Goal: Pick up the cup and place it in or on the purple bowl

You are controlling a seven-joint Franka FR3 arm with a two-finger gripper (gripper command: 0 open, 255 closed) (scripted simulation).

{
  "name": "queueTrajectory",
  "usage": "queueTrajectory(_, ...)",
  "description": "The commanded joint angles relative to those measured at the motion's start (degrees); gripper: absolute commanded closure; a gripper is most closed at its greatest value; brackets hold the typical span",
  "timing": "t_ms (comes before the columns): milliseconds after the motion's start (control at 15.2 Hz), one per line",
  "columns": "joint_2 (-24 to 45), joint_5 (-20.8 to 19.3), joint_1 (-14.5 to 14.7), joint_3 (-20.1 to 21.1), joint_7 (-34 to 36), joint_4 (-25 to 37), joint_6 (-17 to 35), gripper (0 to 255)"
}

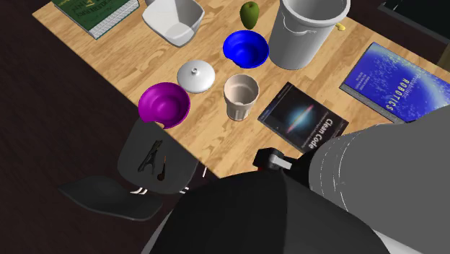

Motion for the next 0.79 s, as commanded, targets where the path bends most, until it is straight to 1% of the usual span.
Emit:
queueTrajectory(0, 0.0, 0.0, 0.0, 0.0, 0.0, 0.0, 0.0, 0)
queueTrajectory(330, 8.41, 1.87, 0.64, 3.16, 3.6, 0.55, 8.18, 0)
queueTrajectory(726, 20.03, 2.82, 1.07, 6.69, 7.93, 3.87, 16.91, 0)
